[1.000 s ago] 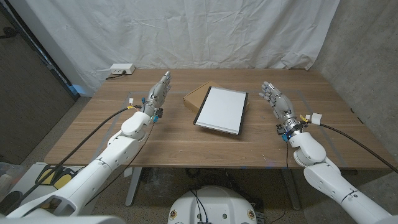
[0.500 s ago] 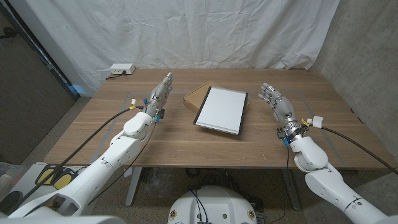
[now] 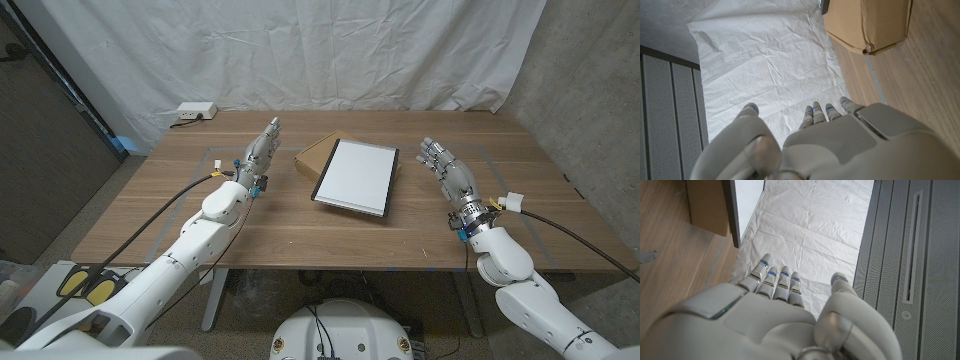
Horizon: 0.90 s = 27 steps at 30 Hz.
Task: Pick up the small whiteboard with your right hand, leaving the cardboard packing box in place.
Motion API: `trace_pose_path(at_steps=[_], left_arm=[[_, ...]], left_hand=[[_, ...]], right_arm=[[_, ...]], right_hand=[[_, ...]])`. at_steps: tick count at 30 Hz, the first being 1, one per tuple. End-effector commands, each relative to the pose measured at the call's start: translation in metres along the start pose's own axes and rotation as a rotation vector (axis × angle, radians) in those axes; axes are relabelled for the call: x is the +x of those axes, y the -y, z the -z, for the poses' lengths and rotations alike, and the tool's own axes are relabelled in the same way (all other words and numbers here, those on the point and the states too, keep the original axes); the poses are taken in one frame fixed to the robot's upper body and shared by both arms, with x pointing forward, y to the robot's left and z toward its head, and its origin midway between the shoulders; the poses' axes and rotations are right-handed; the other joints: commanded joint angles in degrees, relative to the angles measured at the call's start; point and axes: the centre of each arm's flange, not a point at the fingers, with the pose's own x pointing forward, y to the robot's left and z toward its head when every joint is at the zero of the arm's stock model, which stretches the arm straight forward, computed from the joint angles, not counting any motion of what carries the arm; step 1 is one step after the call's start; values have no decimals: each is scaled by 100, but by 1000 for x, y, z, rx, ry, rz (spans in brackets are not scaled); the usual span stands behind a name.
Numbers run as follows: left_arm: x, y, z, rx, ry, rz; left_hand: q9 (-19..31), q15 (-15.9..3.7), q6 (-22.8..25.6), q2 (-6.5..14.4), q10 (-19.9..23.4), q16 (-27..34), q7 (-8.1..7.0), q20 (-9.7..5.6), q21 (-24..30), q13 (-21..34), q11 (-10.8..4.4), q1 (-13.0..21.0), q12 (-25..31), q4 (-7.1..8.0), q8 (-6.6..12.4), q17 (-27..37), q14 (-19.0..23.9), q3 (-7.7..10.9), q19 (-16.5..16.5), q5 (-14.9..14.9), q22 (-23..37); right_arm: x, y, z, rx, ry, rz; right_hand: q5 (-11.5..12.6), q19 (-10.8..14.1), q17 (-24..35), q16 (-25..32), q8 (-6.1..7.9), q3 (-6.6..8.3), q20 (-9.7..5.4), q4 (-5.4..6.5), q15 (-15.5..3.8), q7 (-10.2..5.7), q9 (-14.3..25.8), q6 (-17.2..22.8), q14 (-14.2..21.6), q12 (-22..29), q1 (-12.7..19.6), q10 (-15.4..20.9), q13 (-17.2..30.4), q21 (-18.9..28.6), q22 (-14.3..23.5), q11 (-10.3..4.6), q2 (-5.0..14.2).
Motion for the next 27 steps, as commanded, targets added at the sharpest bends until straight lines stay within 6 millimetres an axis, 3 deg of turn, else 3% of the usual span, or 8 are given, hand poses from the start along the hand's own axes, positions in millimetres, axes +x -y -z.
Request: trace_pose_path(at_steps=[1,27], left_arm=[[-8,4,-7,23,-5,3],[-24,4,-4,11,0,-20]], left_hand=[[32,21,18,23,3,-5,16,-165,17,1,16,69,-4,-35,-26,15,22,8,-3,-14,18],[33,28,23,43,0,-12,13,-145,8,1,18,94,-12,-47,-34,17,18,-8,-30,-37,19]], right_arm=[[-17,-2,-5,0,13,8],[-48,-12,-9,-65,0,25]], right_hand=[[-5,60,33,36,40,19,-247,-28,-6,-19,13,94,44,37,49,71,16,-14,34,3,4],[-25,124,38,31,37,33,-254,-77,-26,-21,16,173,109,42,109,154,20,-64,36,-24,5]])
